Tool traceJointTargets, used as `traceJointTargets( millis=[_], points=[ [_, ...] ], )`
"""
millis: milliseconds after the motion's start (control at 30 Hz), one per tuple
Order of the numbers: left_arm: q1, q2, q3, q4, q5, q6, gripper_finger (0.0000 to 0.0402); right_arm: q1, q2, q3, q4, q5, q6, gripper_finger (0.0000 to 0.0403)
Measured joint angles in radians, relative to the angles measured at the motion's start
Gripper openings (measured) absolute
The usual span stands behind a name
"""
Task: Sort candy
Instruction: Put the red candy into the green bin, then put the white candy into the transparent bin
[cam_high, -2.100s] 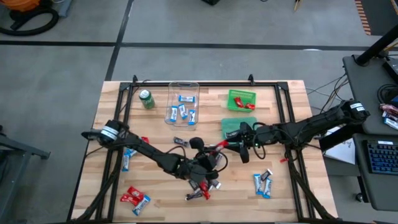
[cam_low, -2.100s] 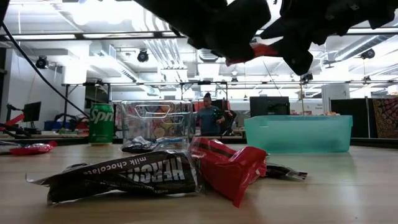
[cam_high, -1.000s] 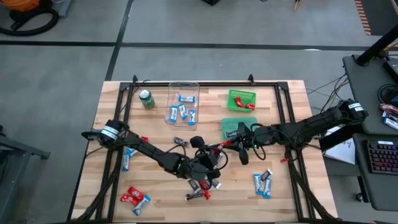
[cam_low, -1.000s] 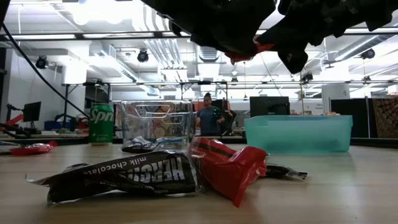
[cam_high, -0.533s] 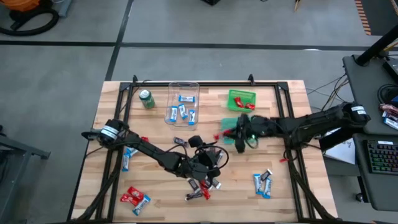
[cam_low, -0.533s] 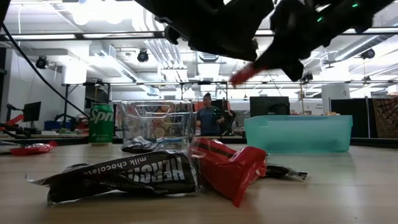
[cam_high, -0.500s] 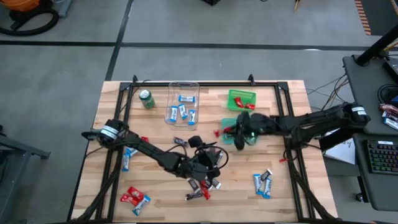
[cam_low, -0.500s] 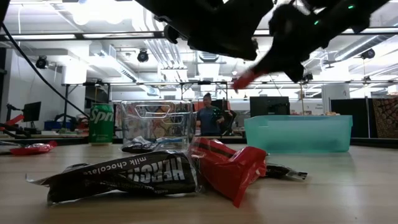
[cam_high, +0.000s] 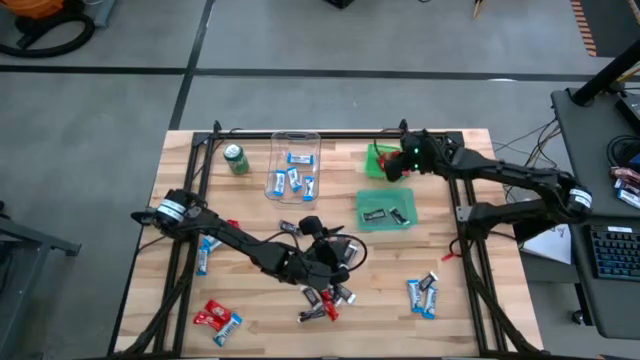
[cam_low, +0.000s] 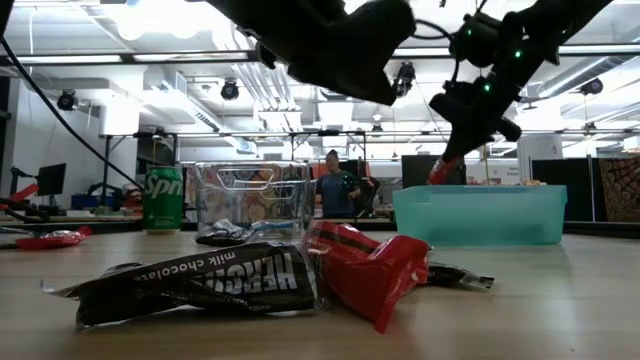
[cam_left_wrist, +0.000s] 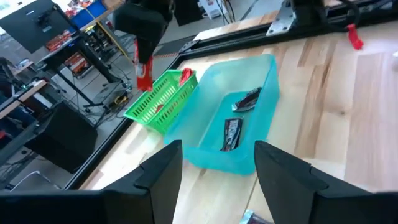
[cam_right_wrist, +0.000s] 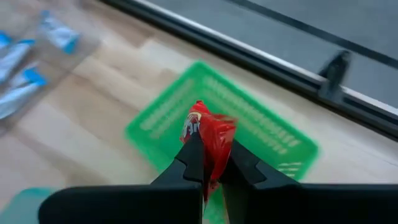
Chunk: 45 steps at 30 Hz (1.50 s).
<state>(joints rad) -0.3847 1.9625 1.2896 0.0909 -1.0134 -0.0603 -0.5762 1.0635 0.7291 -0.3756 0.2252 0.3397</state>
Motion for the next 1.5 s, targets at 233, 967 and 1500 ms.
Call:
traceJointTargets(
  millis=[233,967,1500],
  points=[
    [-0.015,-0.07,-0.002,-0.329,-0.012,-0.122,0.0182,-0.055,0.033,-0.027,0.133,-0.072,-0.003,0.0029],
    [-0.092,-0.632,-0.488,-0.742,0.49,-0.929,0.0182,-0.077,0.202,-0.029,0.185,-0.068,-0.009,0.0127],
    [-0.045,-0.497,-0.55,-1.201,0.659,-1.683,0.0174,-0.012,0.015,-0.02,0.119,-0.125,0.007,0.0135]
  ],
)
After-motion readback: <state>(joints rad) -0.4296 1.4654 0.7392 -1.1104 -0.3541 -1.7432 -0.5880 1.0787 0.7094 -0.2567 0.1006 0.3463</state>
